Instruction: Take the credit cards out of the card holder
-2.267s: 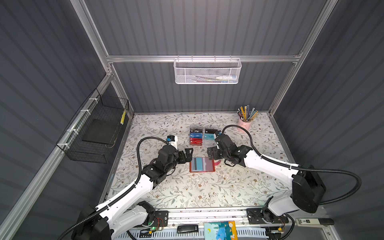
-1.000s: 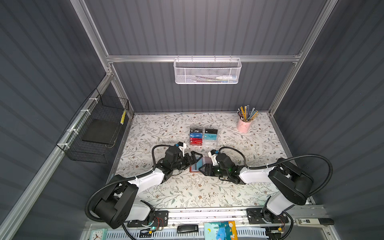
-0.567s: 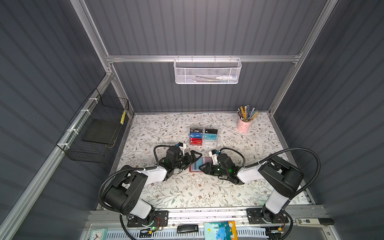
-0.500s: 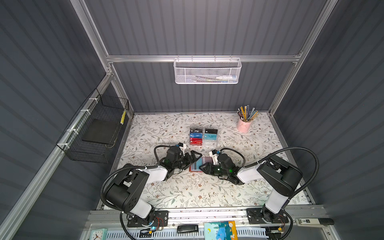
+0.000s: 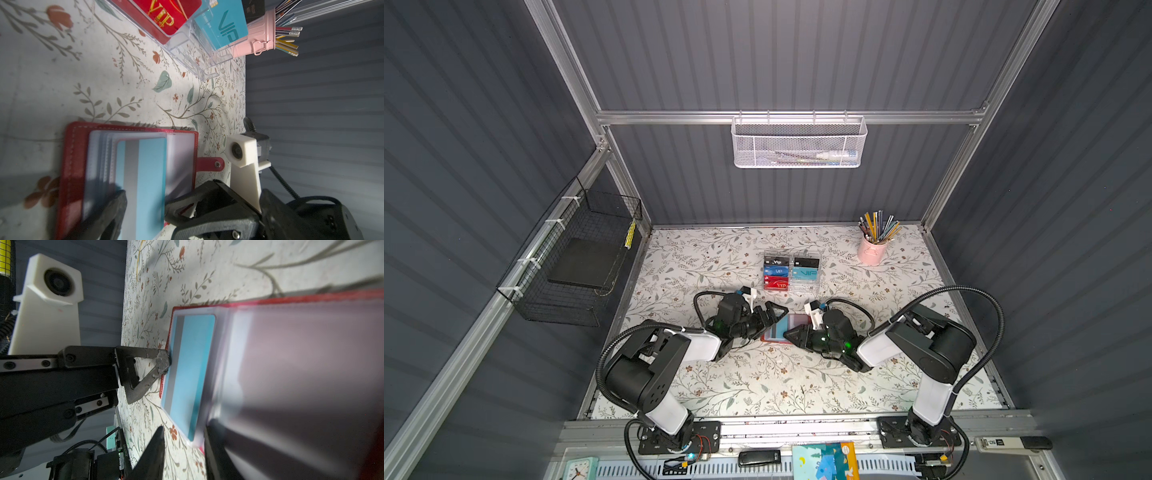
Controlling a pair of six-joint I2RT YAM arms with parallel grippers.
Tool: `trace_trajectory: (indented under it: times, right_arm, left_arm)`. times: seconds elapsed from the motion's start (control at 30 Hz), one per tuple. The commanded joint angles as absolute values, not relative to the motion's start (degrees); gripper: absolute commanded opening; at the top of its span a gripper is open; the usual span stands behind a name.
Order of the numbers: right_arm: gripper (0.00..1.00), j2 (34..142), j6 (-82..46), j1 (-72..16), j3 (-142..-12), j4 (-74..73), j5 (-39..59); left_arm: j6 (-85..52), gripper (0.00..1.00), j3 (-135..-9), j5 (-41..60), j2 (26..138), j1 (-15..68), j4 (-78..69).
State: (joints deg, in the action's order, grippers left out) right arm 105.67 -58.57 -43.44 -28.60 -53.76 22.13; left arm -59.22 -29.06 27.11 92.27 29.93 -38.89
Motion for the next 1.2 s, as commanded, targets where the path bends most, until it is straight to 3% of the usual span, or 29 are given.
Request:
trace_trajectory:
  times: [0.0, 1.17]
  right_arm:
    - [0.33, 106.72, -59.23, -43.11, -28.61, -55.52, 22.86]
    - [0.19, 112.31, -65.73, -42.10, -30.02, -63.80, 20.83]
  left_arm:
    - [-59.54, 1.00, -27.72, 27.84, 93.68, 29.62, -39.64]
    - [-60.37, 1.00, -25.05, 29.05, 97.38, 28.74, -43.05]
